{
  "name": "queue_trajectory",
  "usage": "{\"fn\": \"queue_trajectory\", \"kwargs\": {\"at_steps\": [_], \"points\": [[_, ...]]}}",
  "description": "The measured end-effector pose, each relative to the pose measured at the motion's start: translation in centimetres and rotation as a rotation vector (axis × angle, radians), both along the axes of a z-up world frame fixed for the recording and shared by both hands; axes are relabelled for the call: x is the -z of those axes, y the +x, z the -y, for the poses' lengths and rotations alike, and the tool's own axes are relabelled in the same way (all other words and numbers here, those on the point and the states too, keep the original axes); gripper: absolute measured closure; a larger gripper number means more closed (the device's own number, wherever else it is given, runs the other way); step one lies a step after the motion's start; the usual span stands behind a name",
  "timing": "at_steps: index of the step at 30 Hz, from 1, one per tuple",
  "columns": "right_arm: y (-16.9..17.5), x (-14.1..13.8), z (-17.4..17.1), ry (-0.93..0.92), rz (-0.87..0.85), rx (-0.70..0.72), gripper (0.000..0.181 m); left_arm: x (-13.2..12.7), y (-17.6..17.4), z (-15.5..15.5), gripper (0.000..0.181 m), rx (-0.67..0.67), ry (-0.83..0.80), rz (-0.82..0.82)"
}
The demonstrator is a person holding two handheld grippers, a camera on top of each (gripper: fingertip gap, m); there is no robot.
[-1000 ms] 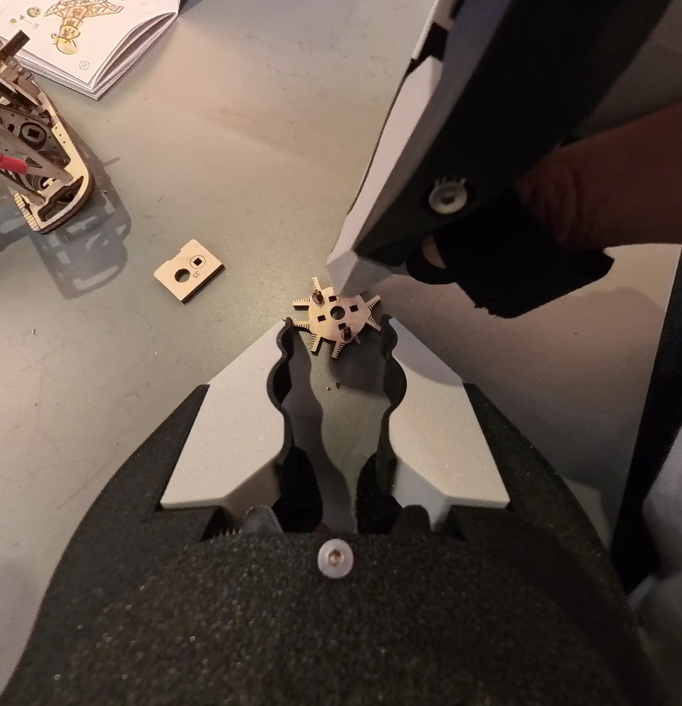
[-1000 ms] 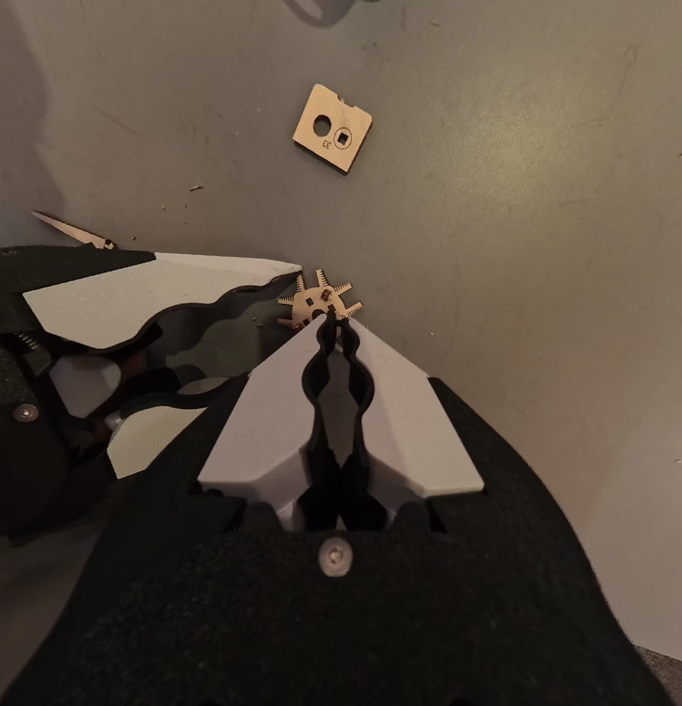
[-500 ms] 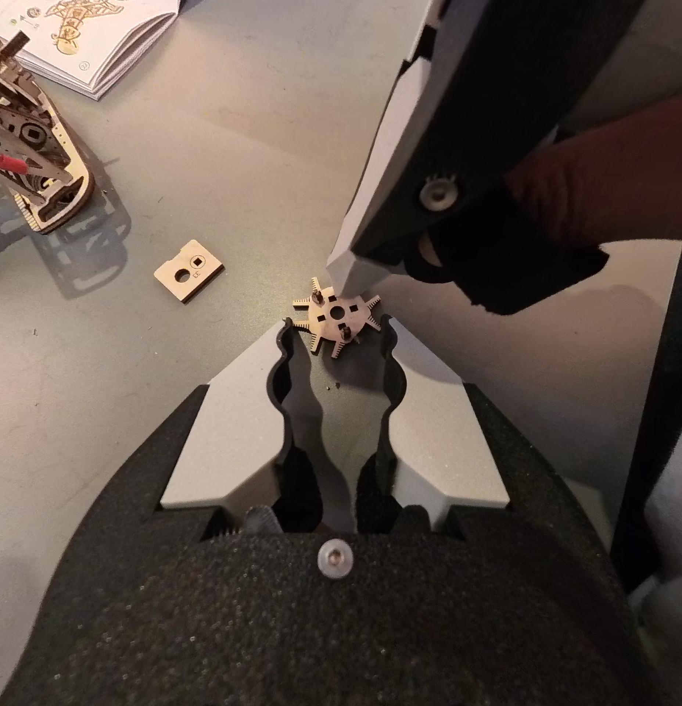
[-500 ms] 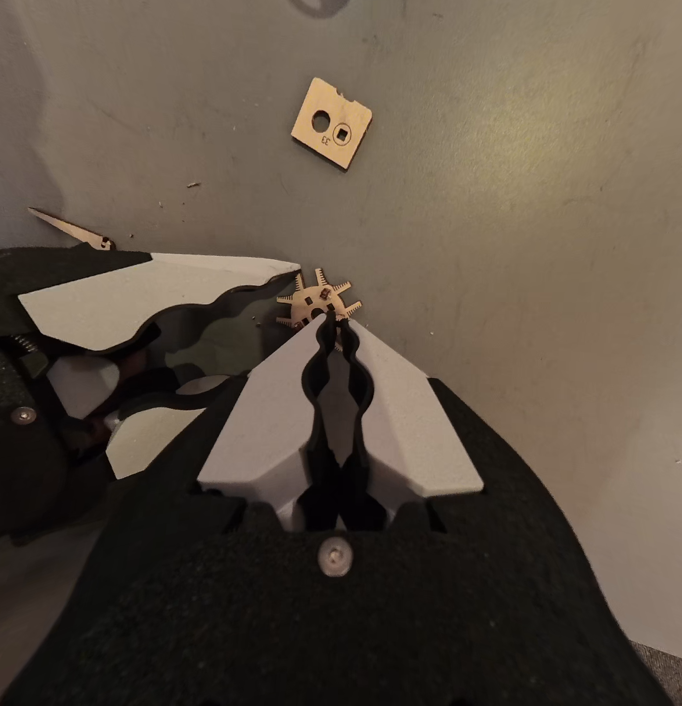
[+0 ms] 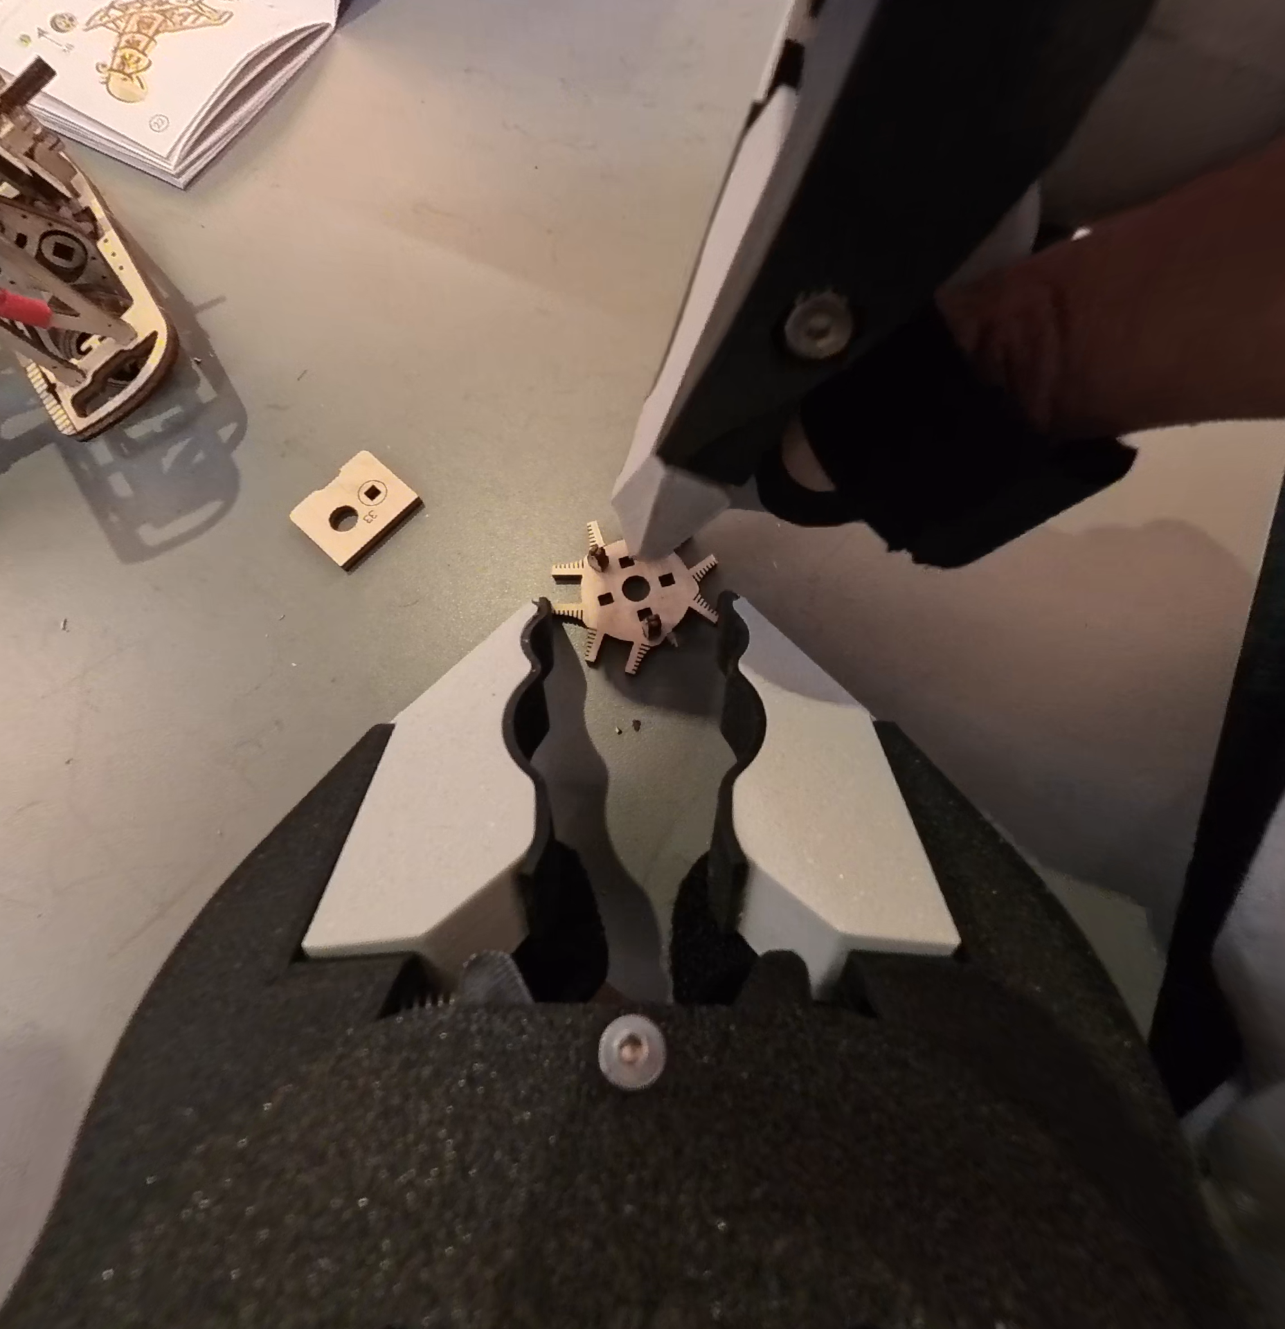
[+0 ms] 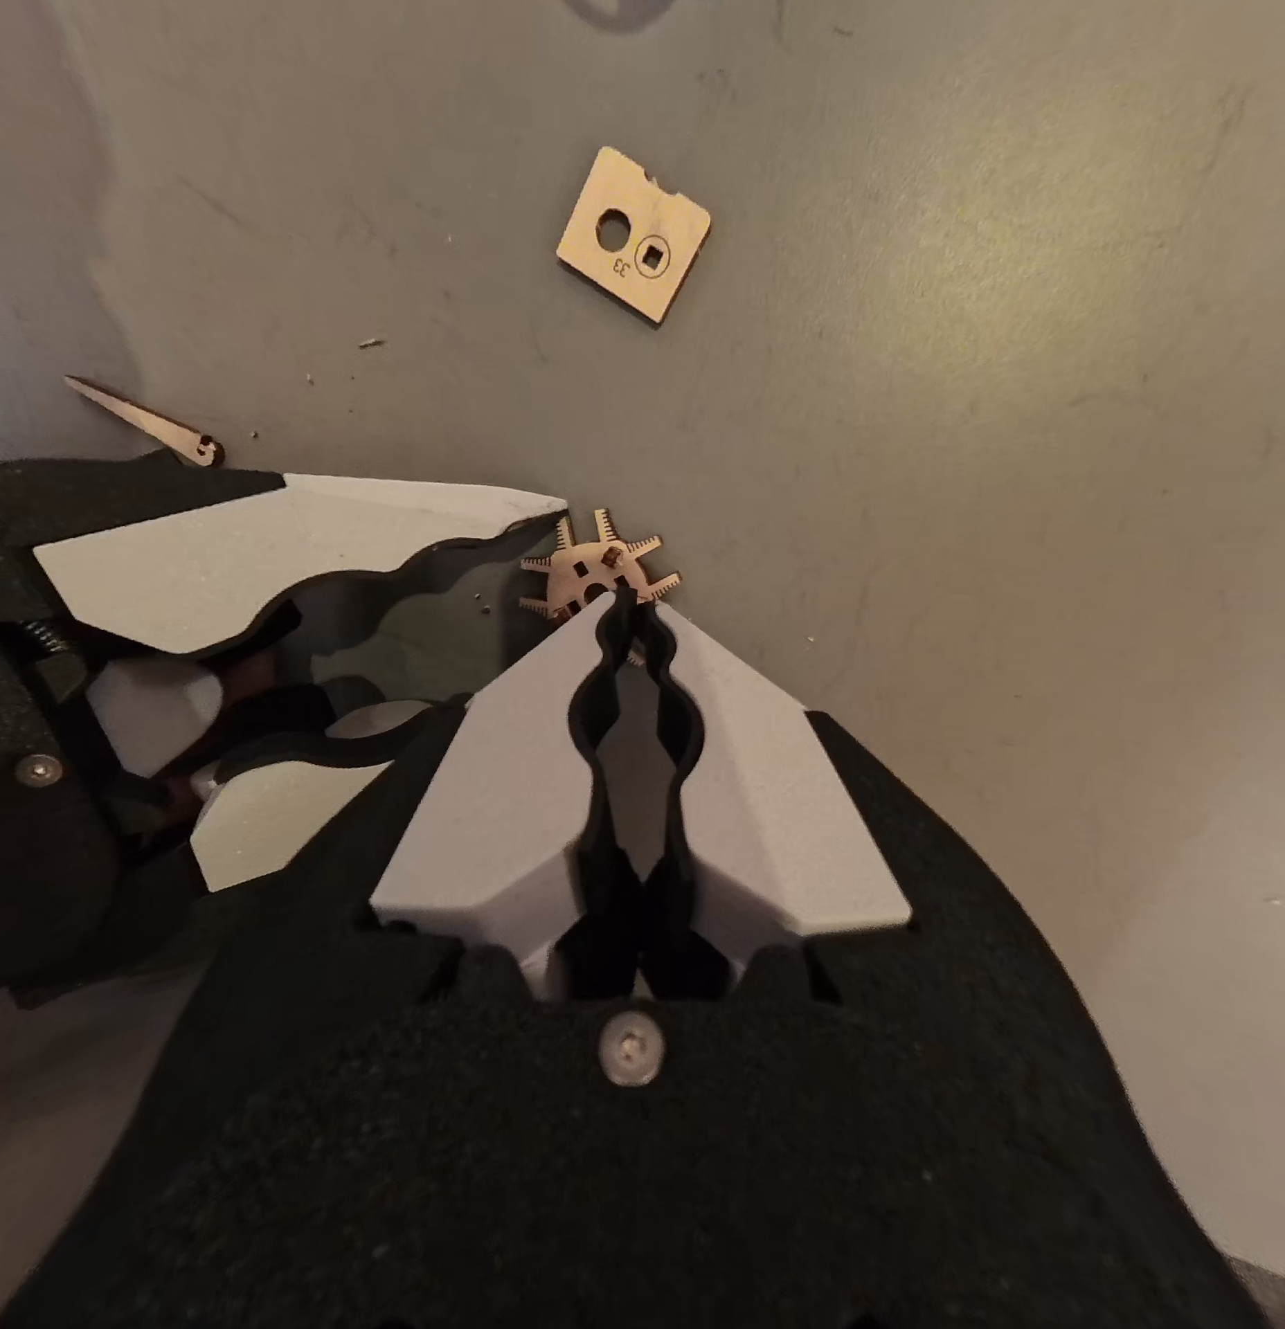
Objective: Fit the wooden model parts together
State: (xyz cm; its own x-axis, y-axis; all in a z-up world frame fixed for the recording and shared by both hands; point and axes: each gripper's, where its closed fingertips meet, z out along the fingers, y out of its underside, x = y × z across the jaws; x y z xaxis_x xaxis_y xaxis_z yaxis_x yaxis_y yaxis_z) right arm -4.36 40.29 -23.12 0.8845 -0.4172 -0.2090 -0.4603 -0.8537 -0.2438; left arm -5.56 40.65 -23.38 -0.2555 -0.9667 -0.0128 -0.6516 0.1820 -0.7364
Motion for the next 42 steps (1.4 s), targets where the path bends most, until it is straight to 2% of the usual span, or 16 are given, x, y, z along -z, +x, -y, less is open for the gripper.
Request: {"fn": "queue_trajectory", "kwargs": {"at_steps": [2,4,5,11,13,18,42], "points": [[0.0,-0.2,0.0,0.026,-0.010,0.015,0.178,0.0,0.0,0.0,0.138,0.001,0.001,0.001],[0.1,-0.5,0.1,0.025,0.010,-0.009,0.163,0.0,0.0,0.0,0.138,0.001,0.001,0.001],[-0.1,-1.0,-0.2,0.045,-0.005,-0.021,0.162,0.0,0.0,0.0,0.138,0.001,0.002,0.001],[0.4,-1.0,-0.1,-0.020,0.095,-0.095,0.175,0.0,0.0,0.0,0.138,0.002,-0.001,0.000],[-0.1,-0.8,-0.3,-0.018,0.064,-0.089,0.172,0.0,0.0,0.0,0.138,0.002,-0.002,0.000],[0.0,-0.5,0.0,-0.017,0.012,-0.035,0.176,0.0,0.0,0.0,0.138,0.002,-0.005,-0.001],[0.1,-0.3,0.2,-0.047,0.053,-0.093,0.181,0.0,0.0,0.0,0.138,0.001,-0.003,-0.001]]}}
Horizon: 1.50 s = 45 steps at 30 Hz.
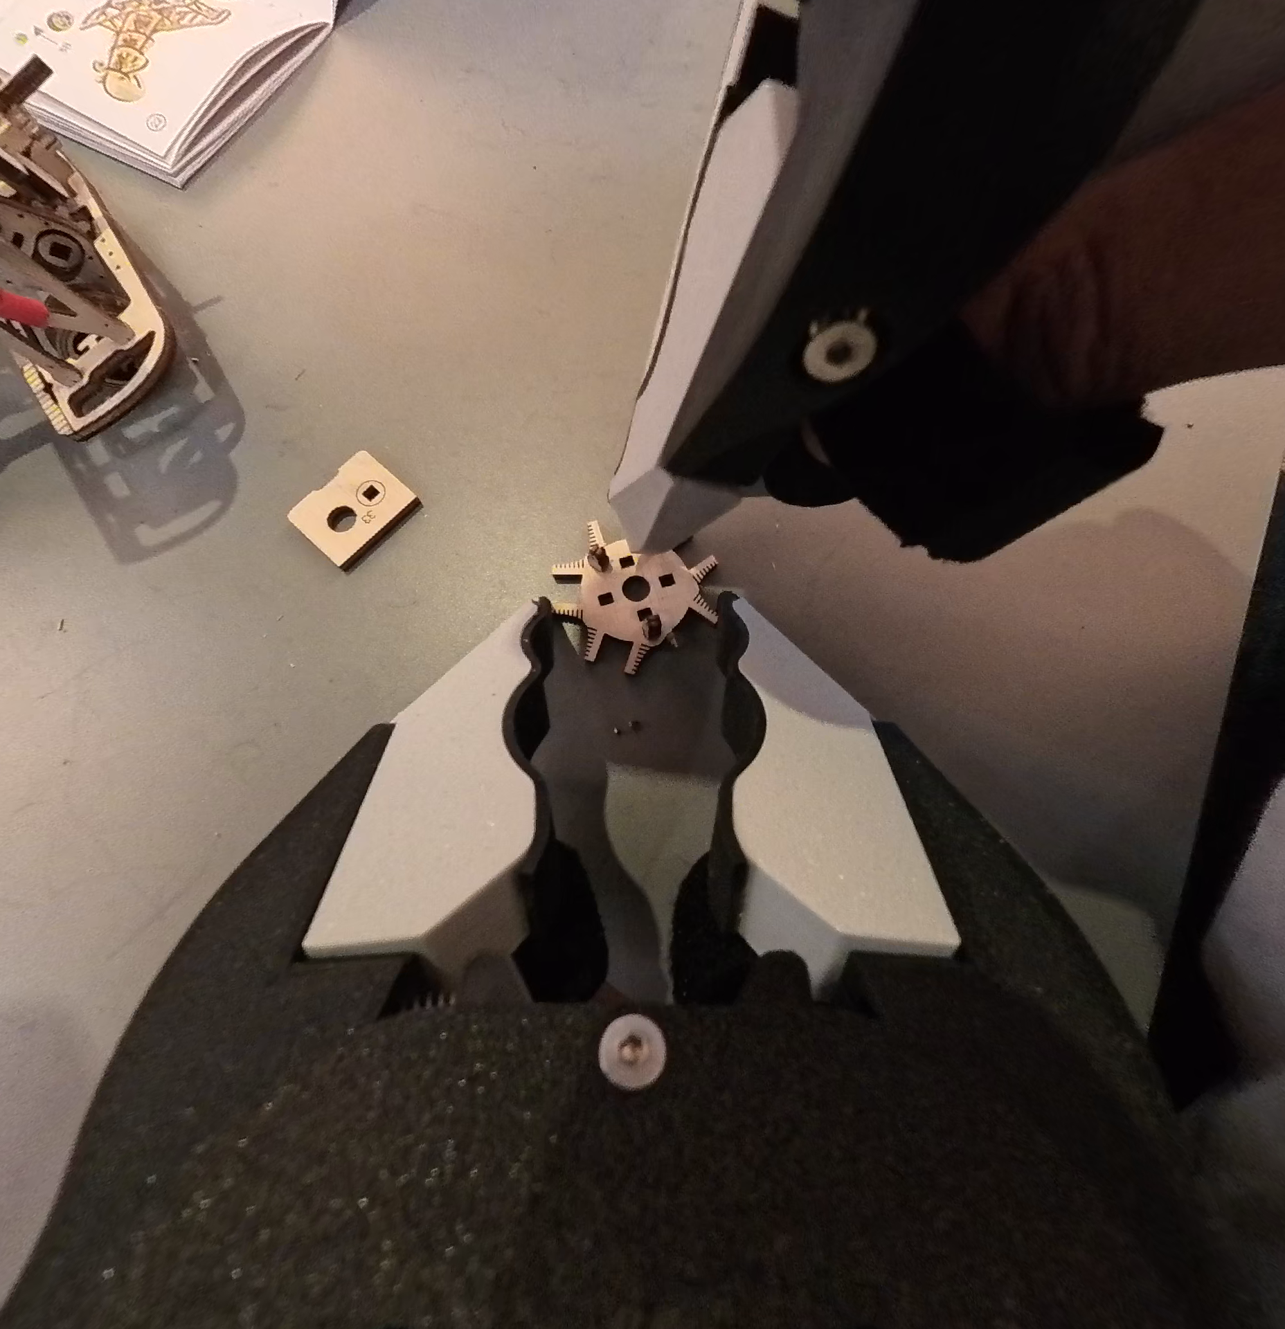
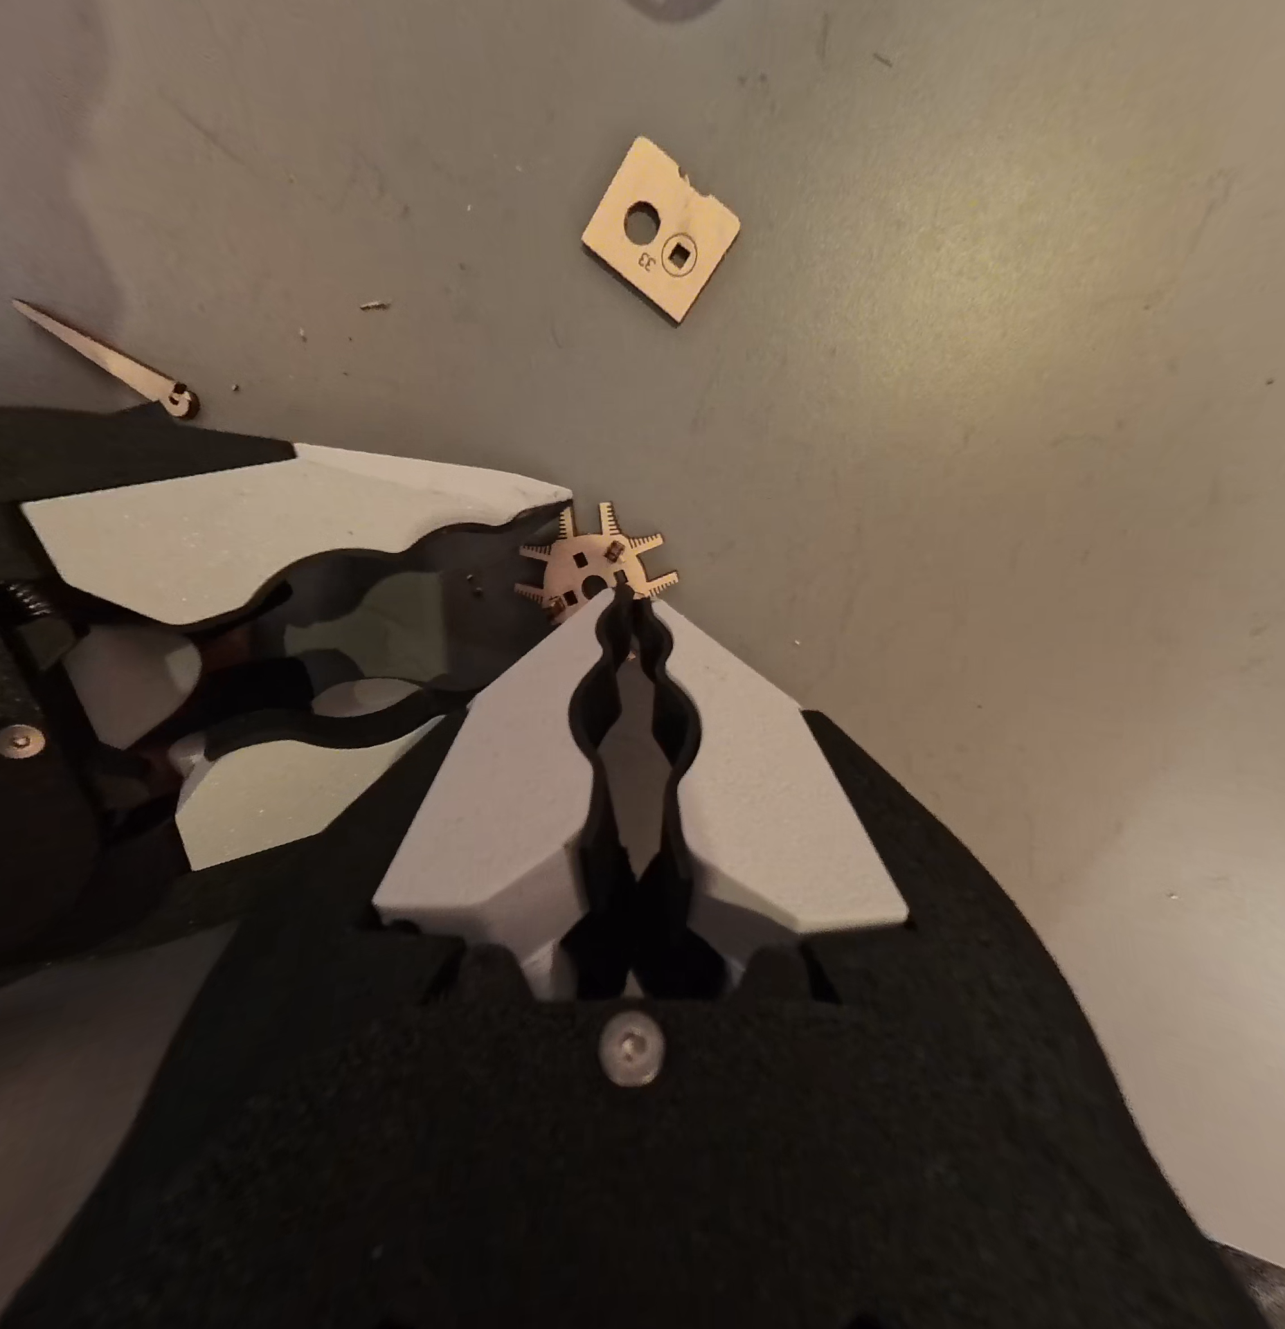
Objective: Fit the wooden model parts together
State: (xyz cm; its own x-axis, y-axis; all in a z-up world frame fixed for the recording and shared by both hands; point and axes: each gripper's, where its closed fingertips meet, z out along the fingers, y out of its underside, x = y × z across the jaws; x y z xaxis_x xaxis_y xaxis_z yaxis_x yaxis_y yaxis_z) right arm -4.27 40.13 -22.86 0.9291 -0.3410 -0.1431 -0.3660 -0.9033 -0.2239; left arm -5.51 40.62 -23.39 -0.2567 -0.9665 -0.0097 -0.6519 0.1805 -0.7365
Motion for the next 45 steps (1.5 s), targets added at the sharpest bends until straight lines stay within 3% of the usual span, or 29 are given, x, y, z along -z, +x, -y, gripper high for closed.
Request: {"fn": "queue_trajectory", "kwargs": {"at_steps": [8,13,16,19,20,24,30,33,36,40,45], "points": [[0.0,-0.2,-0.2,0.075,-0.085,-0.016,0.181,0.0,0.0,0.0,0.137,0.002,-0.005,-0.002],[0.9,-5.0,-2.1,0.509,-0.010,-0.280,0.181,0.0,-0.1,0.2,0.137,0.029,-0.009,-0.003],[0.2,-6.8,-2.1,0.764,-0.046,-0.454,0.159,0.0,-0.2,0.4,0.137,0.066,-0.012,-0.005],[-0.7,-5.6,-0.7,0.747,-0.181,-0.618,0.125,0.0,-0.3,0.7,0.137,0.139,-0.005,-0.003],[-0.7,-4.6,0.0,0.659,-0.220,-0.668,0.127,0.0,-0.4,0.8,0.137,0.165,-0.008,-0.004],[0.8,-2.5,1.7,0.450,-0.077,-0.973,0.181,0.0,-0.6,0.9,0.137,0.282,-0.010,-0.007],[-1.4,-2.8,1.3,0.409,0.169,-1.260,0.181,0.0,-0.6,0.9,0.137,0.407,-0.016,-0.010],[-1.2,-2.6,1.0,0.432,0.265,-1.283,0.168,0.0,-0.6,1.0,0.137,0.418,-0.017,-0.009],[-1.7,-1.5,2.4,0.375,0.183,-1.252,0.160,0.0,-0.7,1.1,0.137,0.418,-0.004,-0.002],[-0.7,-1.5,1.9,0.389,0.180,-1.143,0.177,0.0,-0.7,1.1,0.137,0.420,-0.010,-0.005],[-1.2,-1.6,1.7,0.375,0.095,-1.091,0.177,0.0,-0.7,1.1,0.137,0.422,-0.011,-0.005]]}}
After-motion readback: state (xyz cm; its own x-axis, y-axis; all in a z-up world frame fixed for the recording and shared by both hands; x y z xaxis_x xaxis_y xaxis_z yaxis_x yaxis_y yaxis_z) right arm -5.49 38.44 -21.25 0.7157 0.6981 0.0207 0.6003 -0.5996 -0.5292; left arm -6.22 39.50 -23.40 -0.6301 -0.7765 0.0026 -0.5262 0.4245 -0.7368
